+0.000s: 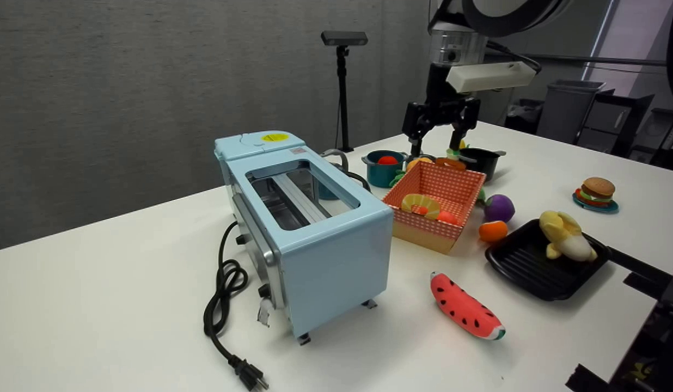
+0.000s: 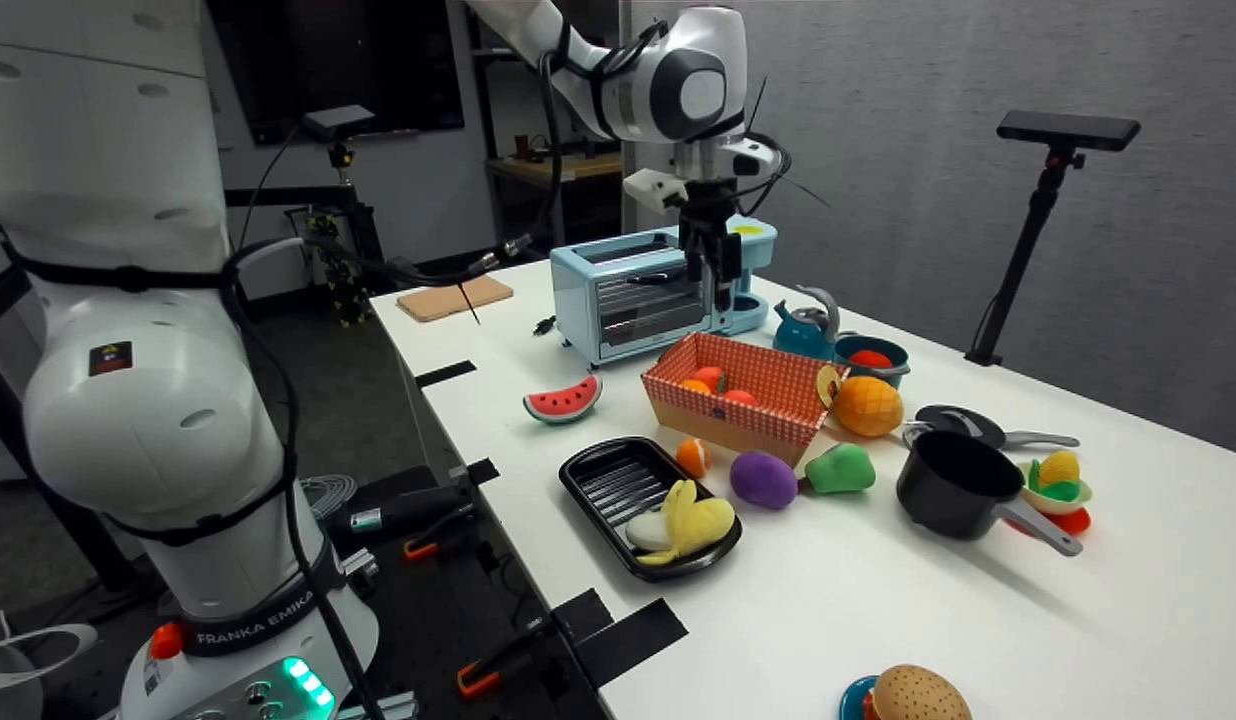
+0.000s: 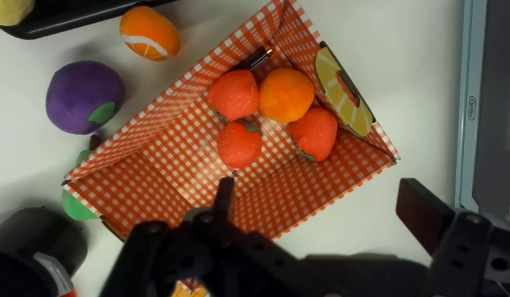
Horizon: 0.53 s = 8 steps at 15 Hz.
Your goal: Place one orange toy from the basket on the black tray
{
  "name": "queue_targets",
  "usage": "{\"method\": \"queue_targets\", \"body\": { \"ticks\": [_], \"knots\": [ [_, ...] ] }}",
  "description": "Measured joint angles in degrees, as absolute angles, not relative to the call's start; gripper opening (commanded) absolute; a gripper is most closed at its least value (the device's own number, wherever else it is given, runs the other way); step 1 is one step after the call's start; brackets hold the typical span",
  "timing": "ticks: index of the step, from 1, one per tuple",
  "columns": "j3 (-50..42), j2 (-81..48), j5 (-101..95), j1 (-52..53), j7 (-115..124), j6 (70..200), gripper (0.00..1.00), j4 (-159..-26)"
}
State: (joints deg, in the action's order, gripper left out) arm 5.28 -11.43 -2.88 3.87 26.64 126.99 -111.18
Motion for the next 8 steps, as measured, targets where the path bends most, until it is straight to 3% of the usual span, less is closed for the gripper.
{"method": "queue_targets", "body": {
  "ticks": [8],
  "knots": [
    [4.5,-13.5,-3.8,4.7,26.6,127.9,1.0,-110.7]
  ]
}}
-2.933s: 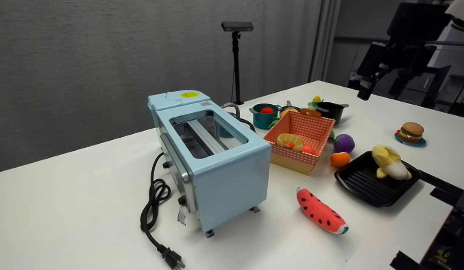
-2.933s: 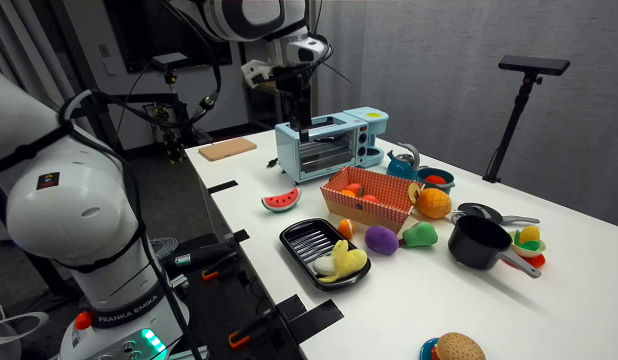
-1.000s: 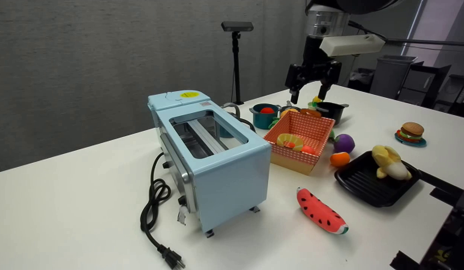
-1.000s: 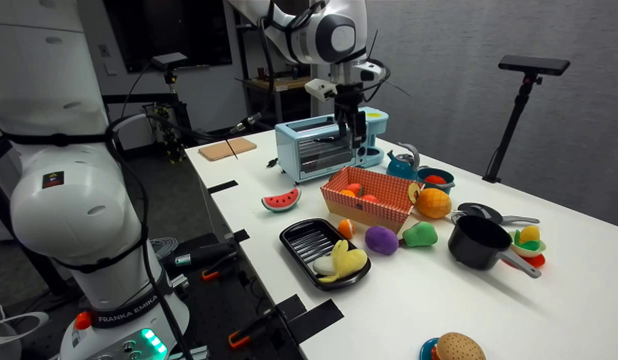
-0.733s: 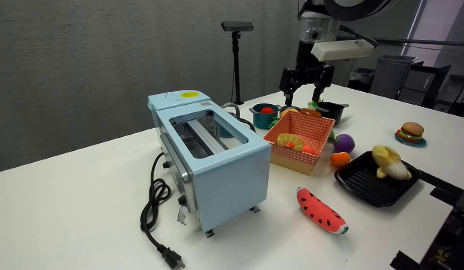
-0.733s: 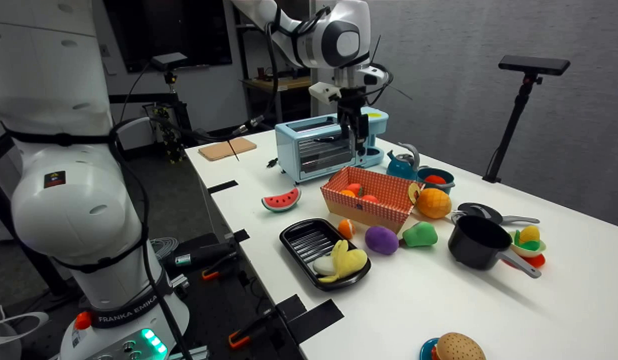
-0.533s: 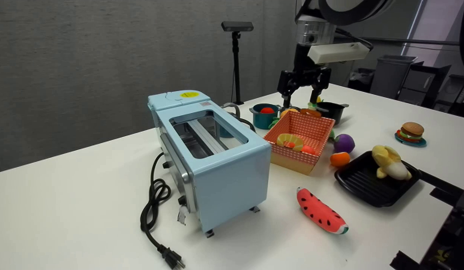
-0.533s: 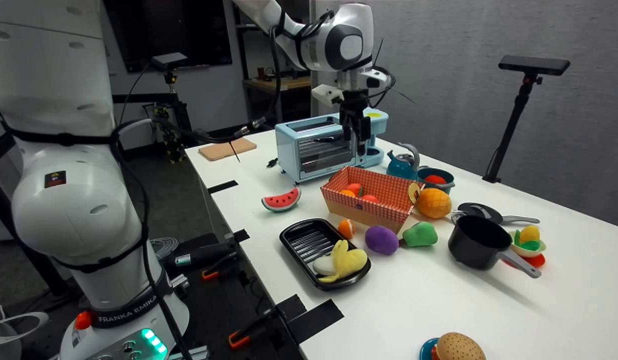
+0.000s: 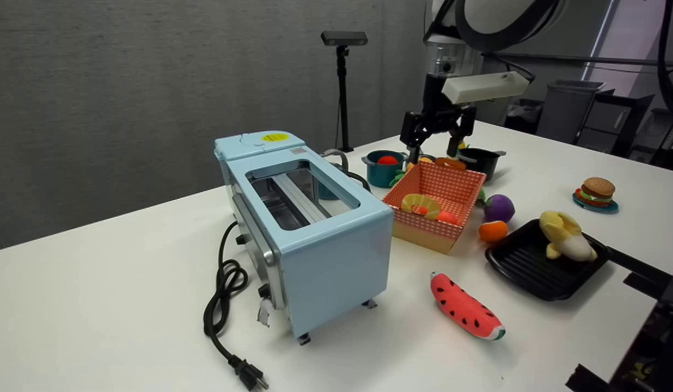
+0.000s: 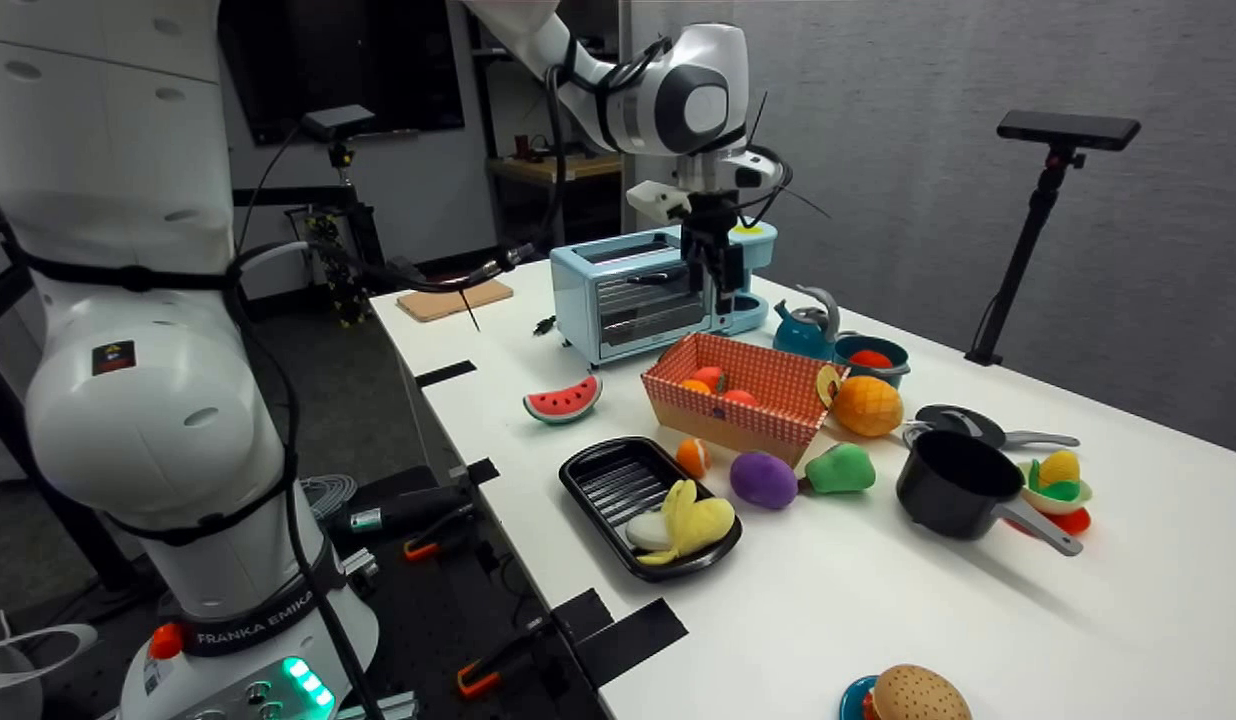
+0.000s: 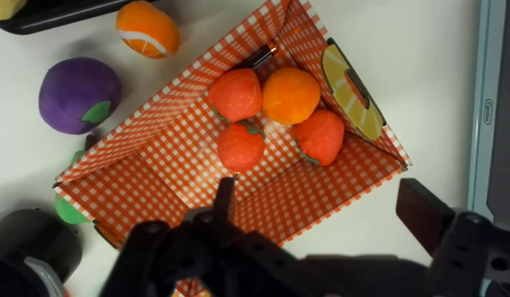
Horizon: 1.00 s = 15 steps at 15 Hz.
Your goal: Place one orange toy from the basket on the black tray
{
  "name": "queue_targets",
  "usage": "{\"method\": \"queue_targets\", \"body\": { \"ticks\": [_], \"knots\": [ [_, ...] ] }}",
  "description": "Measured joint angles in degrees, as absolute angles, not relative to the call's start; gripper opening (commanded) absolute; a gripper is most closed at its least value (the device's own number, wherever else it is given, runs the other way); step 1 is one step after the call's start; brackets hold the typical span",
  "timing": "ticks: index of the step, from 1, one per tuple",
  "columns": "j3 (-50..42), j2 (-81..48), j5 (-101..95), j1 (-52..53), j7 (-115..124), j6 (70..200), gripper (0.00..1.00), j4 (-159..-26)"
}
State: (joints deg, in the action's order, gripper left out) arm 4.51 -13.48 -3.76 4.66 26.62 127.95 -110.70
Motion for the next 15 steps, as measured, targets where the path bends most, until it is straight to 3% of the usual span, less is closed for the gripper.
{"method": "queue_targets", "body": {
  "ticks": [15],
  "knots": [
    [3.3,-15.4,-4.3,6.0,26.6,133.8,1.0,-110.7]
  ]
}}
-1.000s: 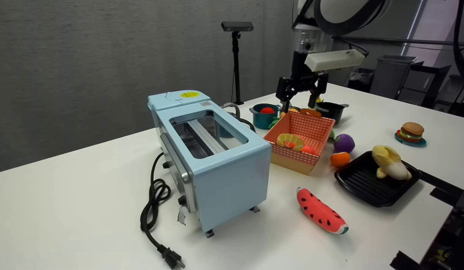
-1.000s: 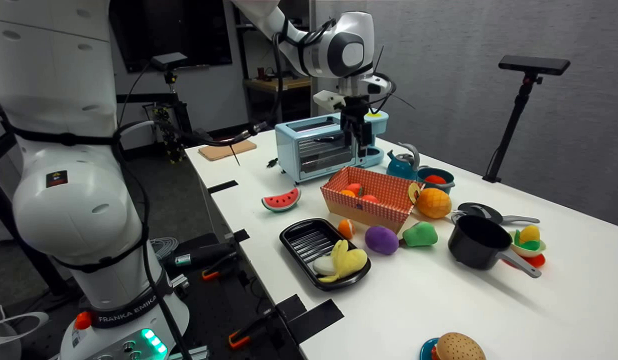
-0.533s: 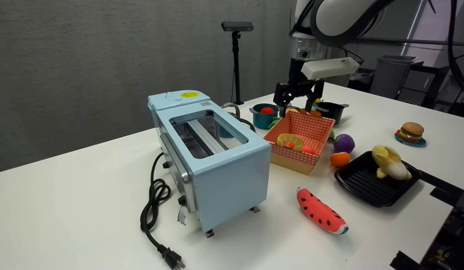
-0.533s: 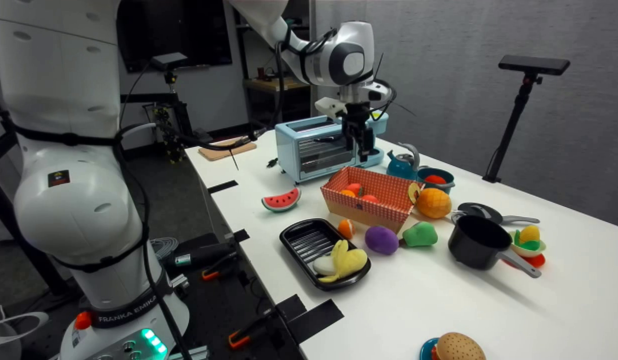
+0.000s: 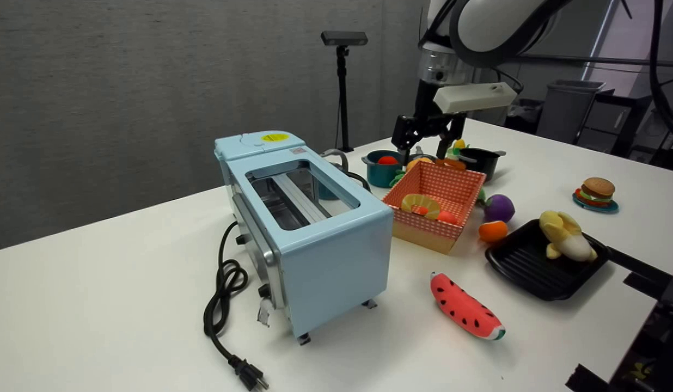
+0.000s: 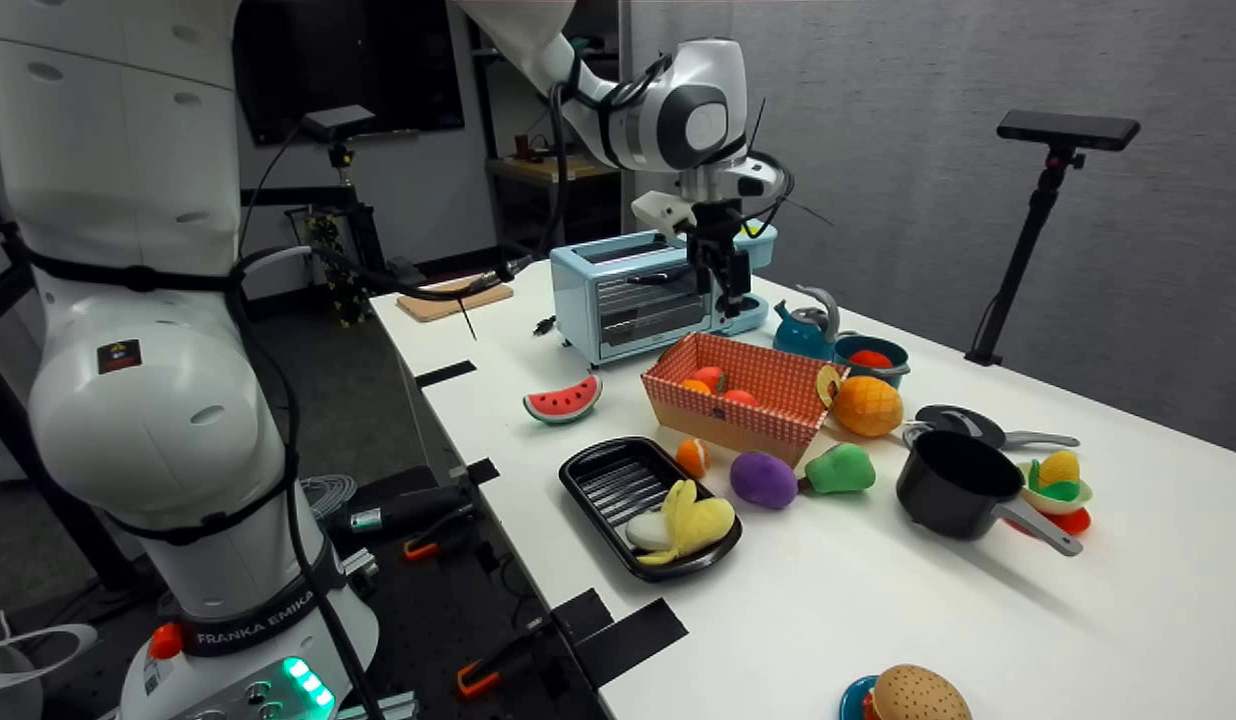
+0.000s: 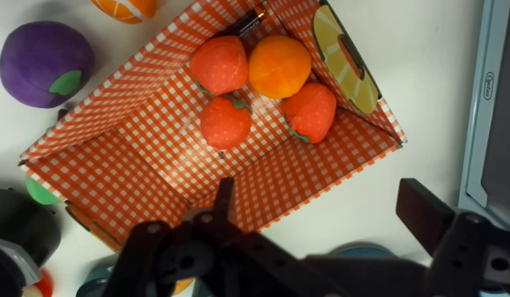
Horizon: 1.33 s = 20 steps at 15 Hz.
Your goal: Place one orange toy from the basket on the black tray
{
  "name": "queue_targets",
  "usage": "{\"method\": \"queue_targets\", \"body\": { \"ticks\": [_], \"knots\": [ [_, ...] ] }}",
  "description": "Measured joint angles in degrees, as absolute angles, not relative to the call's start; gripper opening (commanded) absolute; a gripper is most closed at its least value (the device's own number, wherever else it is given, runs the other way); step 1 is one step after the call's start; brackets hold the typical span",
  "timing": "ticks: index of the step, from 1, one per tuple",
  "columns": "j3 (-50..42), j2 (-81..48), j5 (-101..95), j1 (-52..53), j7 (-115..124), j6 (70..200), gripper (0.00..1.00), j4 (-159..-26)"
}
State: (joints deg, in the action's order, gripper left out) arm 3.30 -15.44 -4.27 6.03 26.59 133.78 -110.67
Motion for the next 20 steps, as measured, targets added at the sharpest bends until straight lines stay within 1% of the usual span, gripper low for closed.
{"method": "queue_targets", "body": {
  "ticks": [13,20],
  "knots": [
    [2.7,-15.8,-4.2,6.1,26.5,133.7,1.0,-110.5],
    [-0.2,-22.1,-3.6,5.7,26.5,132.8,1.0,-107.5]
  ]
}}
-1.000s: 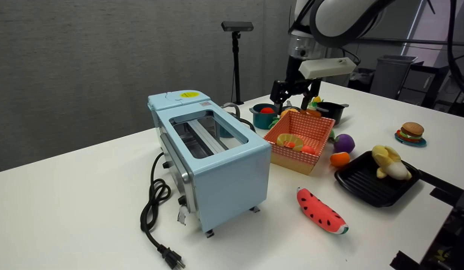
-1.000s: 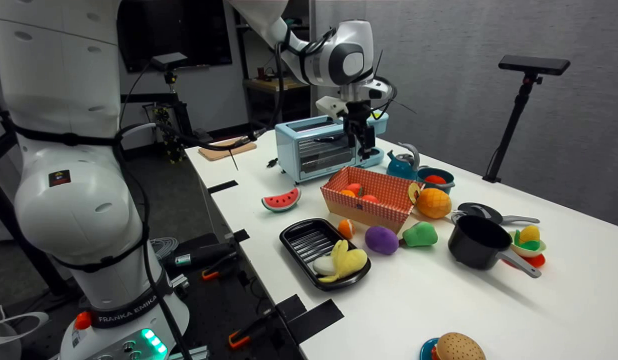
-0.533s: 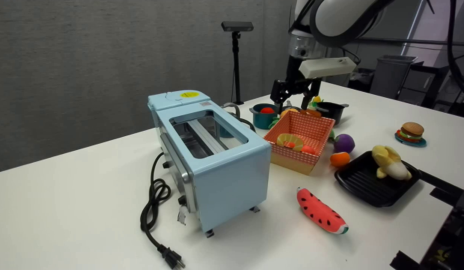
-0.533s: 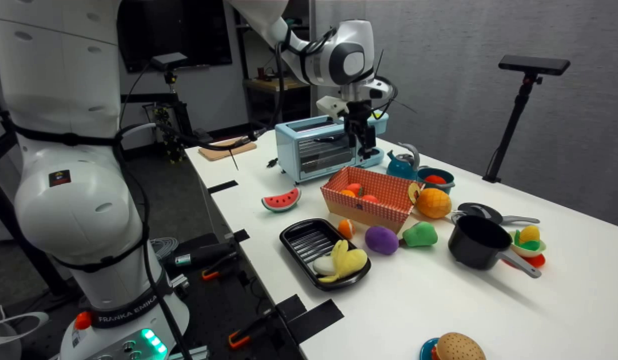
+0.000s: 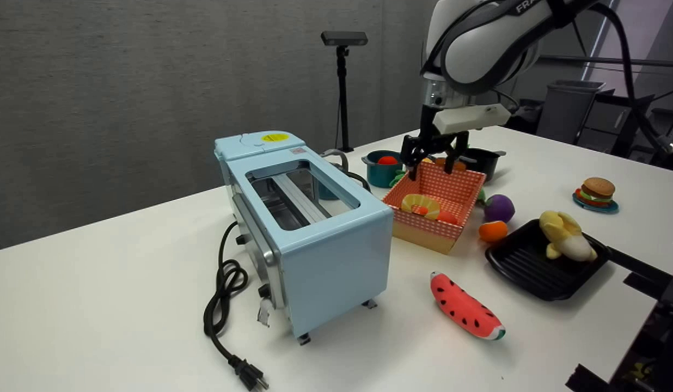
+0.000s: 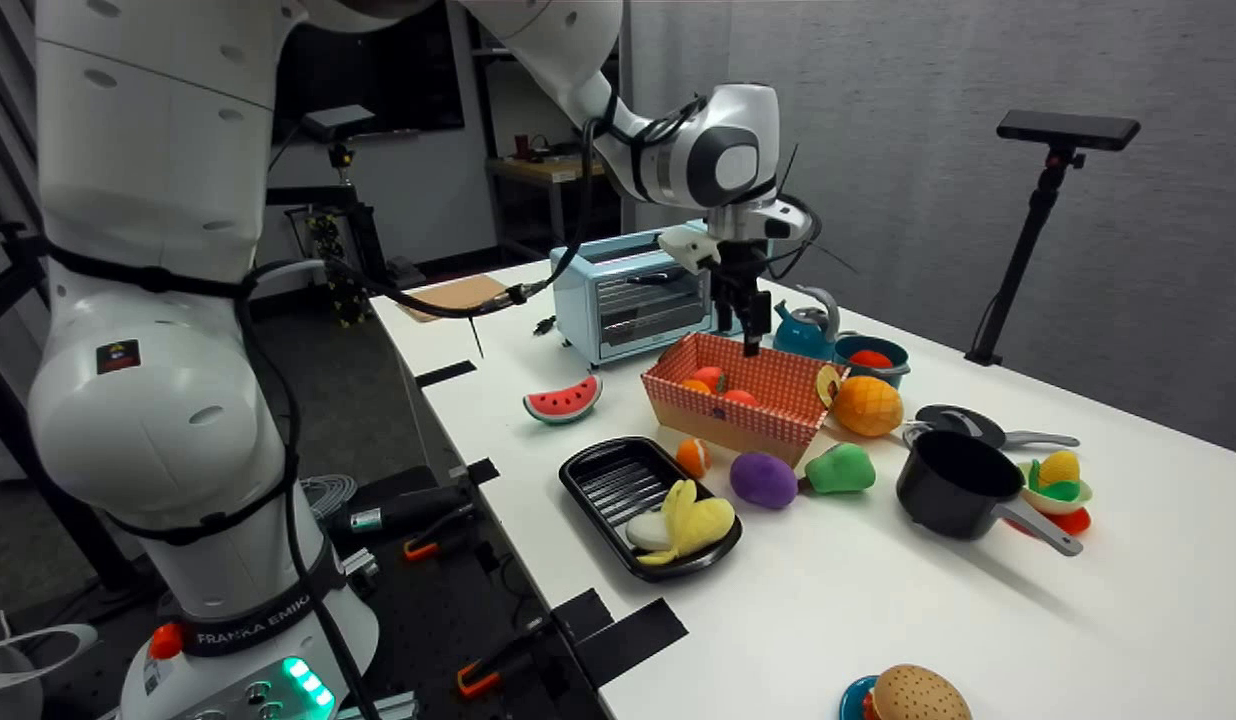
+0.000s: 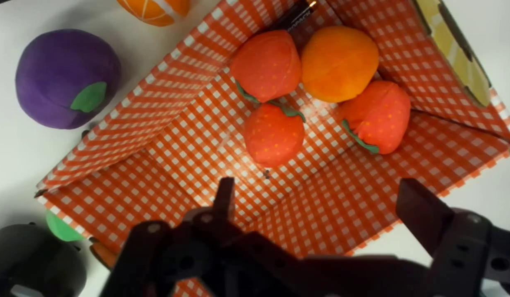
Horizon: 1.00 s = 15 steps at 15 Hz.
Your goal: Place one orange toy from the basket on the black tray
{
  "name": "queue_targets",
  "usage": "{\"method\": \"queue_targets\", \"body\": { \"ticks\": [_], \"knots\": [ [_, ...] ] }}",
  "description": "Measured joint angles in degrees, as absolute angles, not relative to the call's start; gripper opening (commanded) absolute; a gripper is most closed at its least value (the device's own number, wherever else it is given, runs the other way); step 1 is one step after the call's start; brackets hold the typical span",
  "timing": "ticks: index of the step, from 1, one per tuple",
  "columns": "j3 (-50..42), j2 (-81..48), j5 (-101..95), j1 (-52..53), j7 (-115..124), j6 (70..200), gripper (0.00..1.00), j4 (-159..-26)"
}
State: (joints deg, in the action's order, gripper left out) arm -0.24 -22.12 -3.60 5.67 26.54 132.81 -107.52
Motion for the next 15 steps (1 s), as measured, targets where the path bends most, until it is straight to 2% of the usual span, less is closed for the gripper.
{"method": "queue_targets", "body": {
  "ticks": [15],
  "knots": [
    [-1.2,-36.1,-3.6,7.5,26.6,124.6,1.0,-96.6]
  ]
}}
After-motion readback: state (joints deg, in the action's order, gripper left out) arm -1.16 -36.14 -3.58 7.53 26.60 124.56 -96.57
